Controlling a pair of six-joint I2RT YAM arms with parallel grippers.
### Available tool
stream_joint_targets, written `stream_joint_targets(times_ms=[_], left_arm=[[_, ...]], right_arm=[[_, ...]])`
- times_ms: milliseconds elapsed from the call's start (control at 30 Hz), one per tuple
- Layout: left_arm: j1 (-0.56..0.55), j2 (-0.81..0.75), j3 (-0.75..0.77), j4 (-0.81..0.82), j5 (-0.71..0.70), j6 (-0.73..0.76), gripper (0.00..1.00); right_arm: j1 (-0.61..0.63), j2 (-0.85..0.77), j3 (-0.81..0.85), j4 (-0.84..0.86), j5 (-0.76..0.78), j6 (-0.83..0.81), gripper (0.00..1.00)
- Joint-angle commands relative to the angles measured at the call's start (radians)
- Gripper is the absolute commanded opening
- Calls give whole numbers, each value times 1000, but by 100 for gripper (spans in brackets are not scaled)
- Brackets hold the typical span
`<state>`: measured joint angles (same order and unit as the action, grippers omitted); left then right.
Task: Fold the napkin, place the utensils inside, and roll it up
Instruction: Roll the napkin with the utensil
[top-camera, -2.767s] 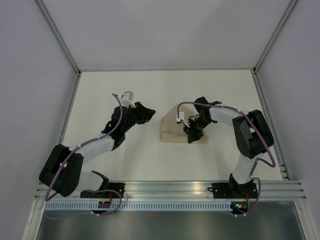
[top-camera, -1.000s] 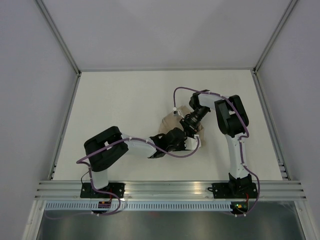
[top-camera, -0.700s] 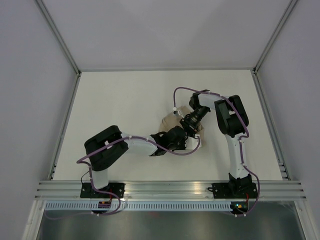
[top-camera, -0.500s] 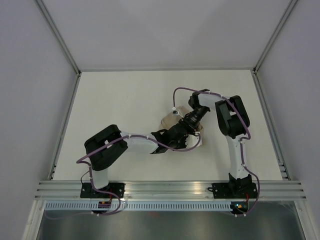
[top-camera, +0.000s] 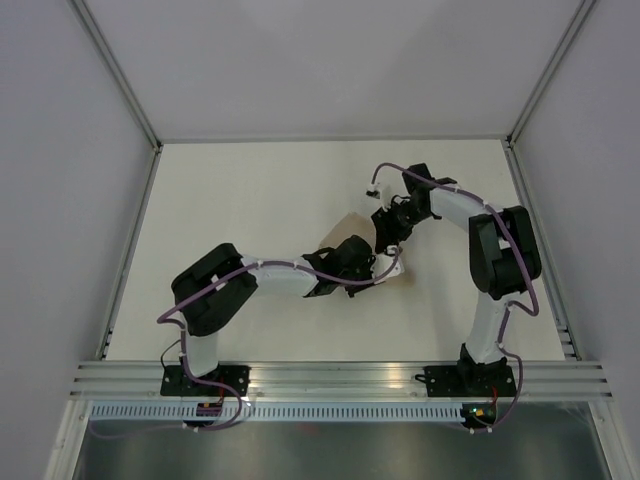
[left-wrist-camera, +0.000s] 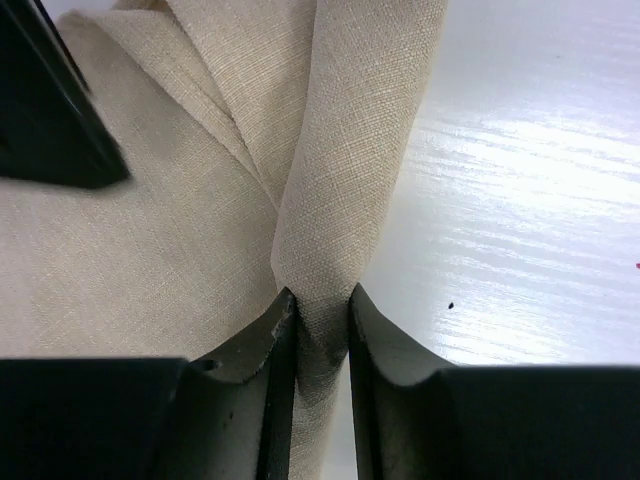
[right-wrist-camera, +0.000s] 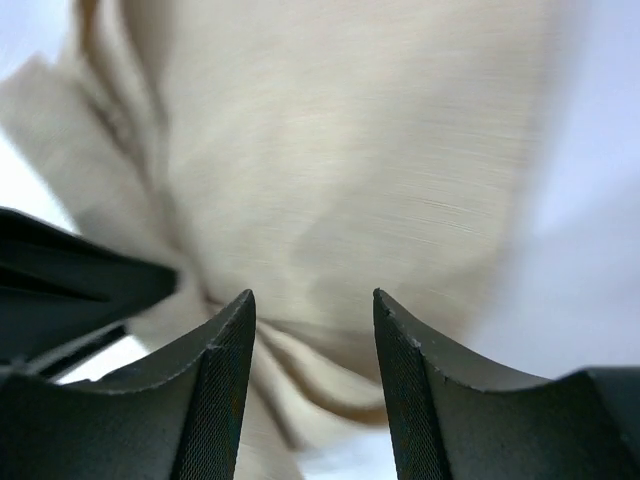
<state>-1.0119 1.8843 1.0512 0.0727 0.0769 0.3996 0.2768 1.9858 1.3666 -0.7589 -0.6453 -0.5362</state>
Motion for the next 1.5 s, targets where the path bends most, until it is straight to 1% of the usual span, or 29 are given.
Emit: stream_joint_targets(times_ms=[0, 100, 133, 200, 233, 300, 333, 367, 400, 433, 467, 500, 533, 567, 633, 667, 700, 767, 900, 933, 967, 1033, 1100, 1300, 1467], left_arm=[[27, 36, 12, -67, 167, -126, 2], [73, 48, 18, -67, 247, -171, 2], [85, 53, 23, -100, 267, -186, 2], [121, 67, 33, -113, 328, -215, 2], [133, 84, 36, -117, 348, -225, 2], [165, 99, 55, -145, 411, -251, 2], [182, 116, 62, -152, 429, -258, 2], [190, 125, 78, -174, 452, -268, 2], [194, 136, 87, -189, 463, -271, 2], [199, 147, 96, -203, 480, -272, 2], [208, 171, 118, -229, 503, -278, 2], [214, 185, 130, -241, 521, -281, 2], [225, 199, 142, -257, 544, -288, 2], [233, 228, 170, -287, 581, -294, 2], [249, 252, 197, -303, 610, -312, 2], [256, 272, 205, -316, 630, -318, 2], [260, 283, 213, -326, 638, -321, 2], [266, 297, 230, -340, 659, -326, 2], [269, 332, 262, -384, 689, -321, 2], [268, 343, 271, -405, 690, -324, 2], [269, 349, 288, -415, 702, -323, 2], [271, 372, 312, -445, 716, -323, 2], [269, 381, 317, -452, 724, -326, 2], [269, 398, 323, -464, 733, -335, 3], [269, 397, 325, -465, 744, -338, 6]], right_arm=[[-83, -131, -61, 272, 59, 152, 57], [-134, -231, -127, 351, 52, 205, 57], [-143, -275, -141, 369, 49, 212, 56], [-172, -326, -188, 391, 30, 222, 56], [-182, -385, -211, 417, 27, 225, 56], [-188, -448, -274, 420, 12, 184, 56], [-188, -508, -296, 415, -2, 162, 56], [-188, -536, -335, 400, -37, 104, 56], [-186, -559, -351, 374, -62, 53, 56], [-180, -597, -362, 307, -71, -2, 56], [-156, -620, -401, 297, -41, -60, 56], [-139, -643, -431, 311, -19, -79, 57], [-116, -695, -498, 320, 2, -103, 57], [-64, -725, -532, 334, 34, -151, 57], [4, -801, -633, 392, 139, -179, 57], [71, -823, -662, 411, 171, -200, 57], [99, -855, -687, 447, 229, -206, 56], [160, -871, -736, 475, 265, -218, 56], [211, -877, -785, 524, 303, -260, 56], [223, -865, -807, 552, 314, -278, 56], [239, -857, -820, 573, 358, -289, 56], [292, -829, -872, 667, 410, -310, 56], [318, -805, -893, 720, 429, -312, 57], [371, -730, -887, 788, 481, -306, 57], [374, -696, -868, 779, 472, -311, 57]])
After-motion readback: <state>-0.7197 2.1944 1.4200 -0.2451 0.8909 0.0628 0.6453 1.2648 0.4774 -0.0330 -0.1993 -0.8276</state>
